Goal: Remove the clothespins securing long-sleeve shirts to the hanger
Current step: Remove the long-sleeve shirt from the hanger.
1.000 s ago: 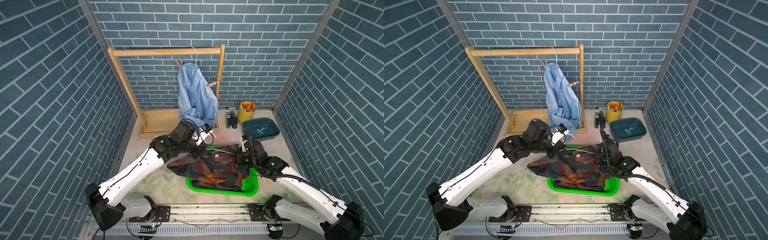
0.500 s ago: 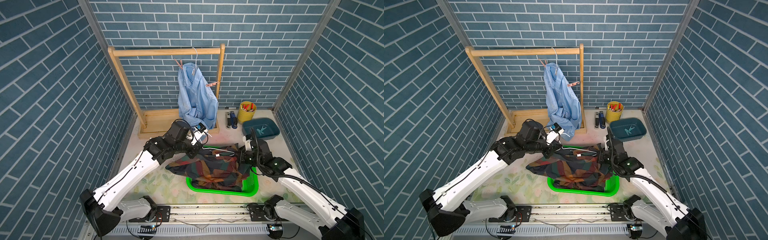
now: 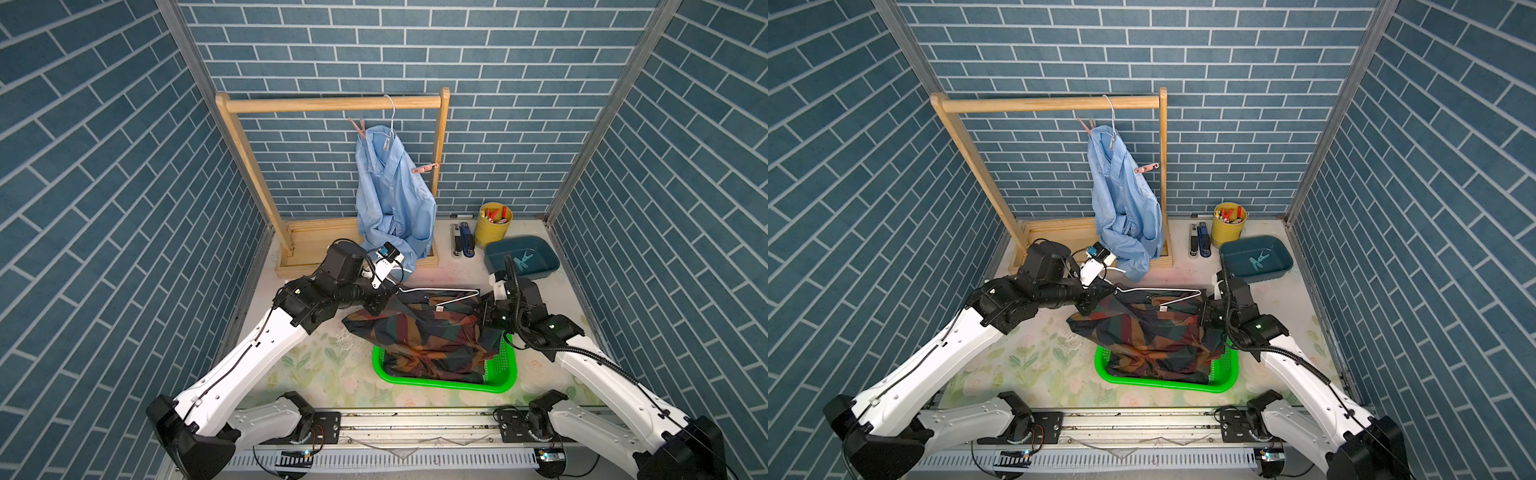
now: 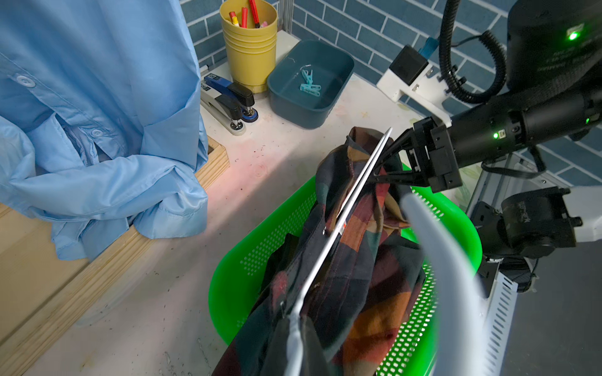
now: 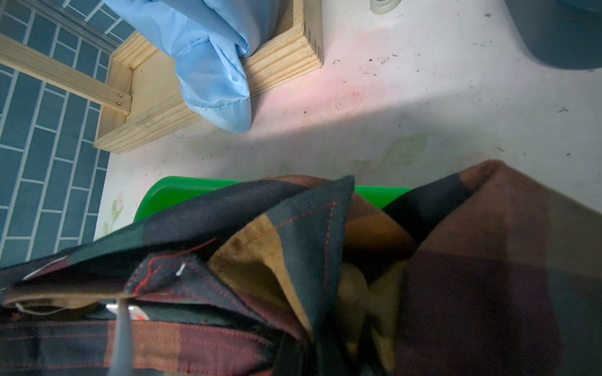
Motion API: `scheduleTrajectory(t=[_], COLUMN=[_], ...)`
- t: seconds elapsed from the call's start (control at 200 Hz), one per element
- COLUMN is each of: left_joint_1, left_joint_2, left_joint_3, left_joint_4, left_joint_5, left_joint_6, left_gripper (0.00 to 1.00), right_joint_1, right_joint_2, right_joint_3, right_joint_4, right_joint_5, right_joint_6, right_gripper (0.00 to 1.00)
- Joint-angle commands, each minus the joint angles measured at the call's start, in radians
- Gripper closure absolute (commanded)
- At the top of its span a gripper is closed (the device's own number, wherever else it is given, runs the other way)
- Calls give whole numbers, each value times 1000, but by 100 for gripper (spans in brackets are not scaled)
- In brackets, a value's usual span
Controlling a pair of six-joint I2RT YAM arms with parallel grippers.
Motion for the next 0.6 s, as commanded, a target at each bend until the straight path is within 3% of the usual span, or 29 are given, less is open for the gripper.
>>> scheduleTrajectory(t=[0.0, 0.055, 0.235, 0.35, 0.45, 0.595], left_joint_1=[-20, -54, -97, -108, -120, -124], left_joint_2=[32, 70, 175, 206, 242, 289], left_joint_3=[14, 48, 126, 145, 170, 219], left_joint_4=[85, 86, 91, 127, 135, 139], left_joint_5=[-3, -21, -16, 0, -14, -10], left_joint_6=[-22, -12, -11, -27, -31, -30], left_gripper=[100, 100, 100, 100, 100, 100], right_joint_1=[-10, -4, 0, -2, -2, -2], right_joint_2=[-7, -24, -153, -250, -275, -331], right_joint_3=[-13, -9, 4, -1, 25, 93], right_joint_4=[-15, -16, -121, -165, -239, -347], right_joint_5=[6, 10, 147, 187, 234, 318], right_joint_6=[-4, -11, -29, -33, -28, -40], right_gripper=[100, 97, 54, 36, 30, 35])
